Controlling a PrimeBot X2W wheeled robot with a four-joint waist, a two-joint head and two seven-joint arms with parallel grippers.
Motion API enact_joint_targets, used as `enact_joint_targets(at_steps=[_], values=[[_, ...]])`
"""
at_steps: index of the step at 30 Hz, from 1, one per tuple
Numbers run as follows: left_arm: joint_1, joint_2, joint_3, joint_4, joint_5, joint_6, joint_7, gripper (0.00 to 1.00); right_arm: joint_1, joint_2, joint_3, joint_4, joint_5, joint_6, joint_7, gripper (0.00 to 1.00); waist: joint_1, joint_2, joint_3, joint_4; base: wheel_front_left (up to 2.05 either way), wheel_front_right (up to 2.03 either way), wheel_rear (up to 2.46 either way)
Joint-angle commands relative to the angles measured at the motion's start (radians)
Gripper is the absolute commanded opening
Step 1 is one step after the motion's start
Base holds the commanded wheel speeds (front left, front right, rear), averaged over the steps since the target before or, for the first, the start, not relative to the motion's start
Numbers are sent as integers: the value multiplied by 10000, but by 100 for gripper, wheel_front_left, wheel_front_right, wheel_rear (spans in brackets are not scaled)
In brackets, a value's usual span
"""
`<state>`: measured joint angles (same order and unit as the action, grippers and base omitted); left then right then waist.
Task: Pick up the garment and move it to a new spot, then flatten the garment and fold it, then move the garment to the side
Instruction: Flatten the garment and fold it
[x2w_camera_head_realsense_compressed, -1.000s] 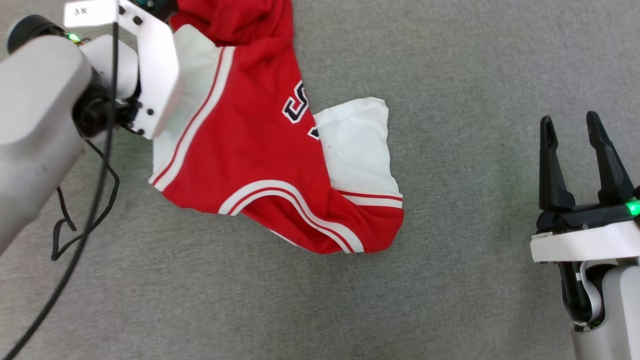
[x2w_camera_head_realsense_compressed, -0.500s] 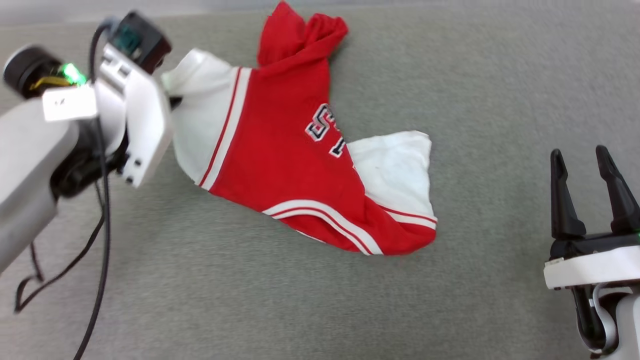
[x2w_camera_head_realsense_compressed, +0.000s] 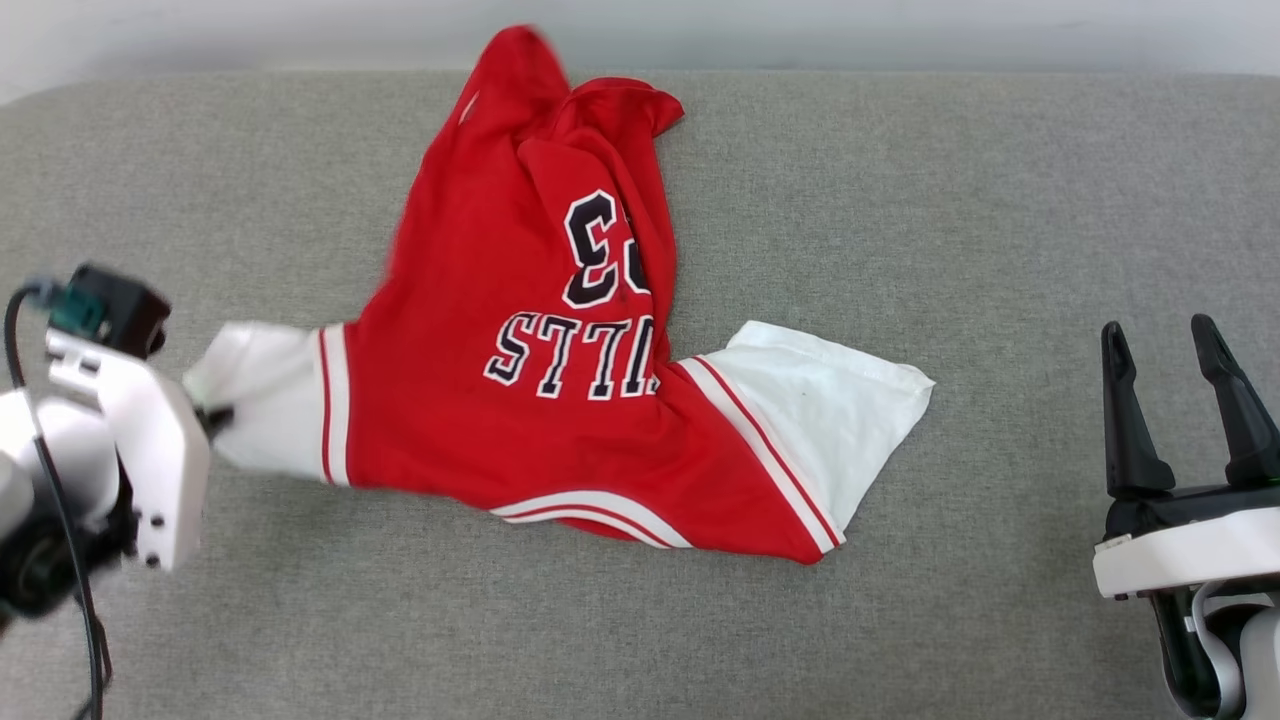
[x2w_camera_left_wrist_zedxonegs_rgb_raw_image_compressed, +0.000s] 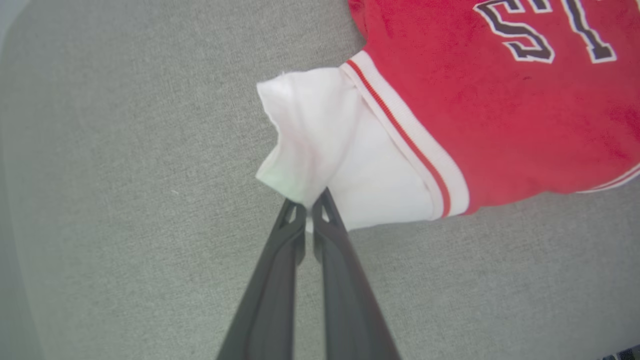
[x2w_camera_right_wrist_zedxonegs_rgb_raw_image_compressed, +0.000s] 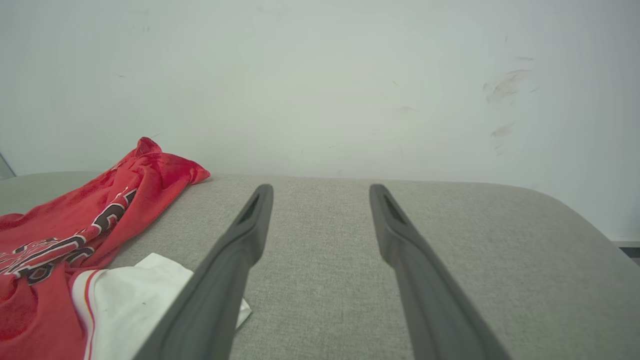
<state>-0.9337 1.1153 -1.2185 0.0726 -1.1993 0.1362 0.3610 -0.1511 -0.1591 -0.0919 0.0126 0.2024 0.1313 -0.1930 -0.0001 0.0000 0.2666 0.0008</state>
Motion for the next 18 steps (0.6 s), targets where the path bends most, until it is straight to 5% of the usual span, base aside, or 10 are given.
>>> enact_joint_targets(at_steps=[1,15,16,17,18], values=[[586,-12,23,181,-503,85,-238,0,110,-95,-22,-50,38,-11,31,100,1,0,55,-17,0,0,0],[1975,-1192,-150,2749,-1542,-585,-990,0,149,-294,-95,-211,42,-11,306,100,1,0,29,-177,0,0,0],[1973,-1279,-130,2862,-1513,-622,-1096,7,152,-324,-83,-226,23,-11,322,100,1,0,-34,-161,0,0,0],[1920,-1342,-117,2977,-1348,-603,-1296,43,148,-368,-60,-241,6,-11,350,100,1,0,-116,-142,0,0,0],[1907,-1408,-71,3077,-1360,-565,-1448,100,134,-420,-40,-270,-3,-11,381,100,1,0,-195,-123,0,0,0]])
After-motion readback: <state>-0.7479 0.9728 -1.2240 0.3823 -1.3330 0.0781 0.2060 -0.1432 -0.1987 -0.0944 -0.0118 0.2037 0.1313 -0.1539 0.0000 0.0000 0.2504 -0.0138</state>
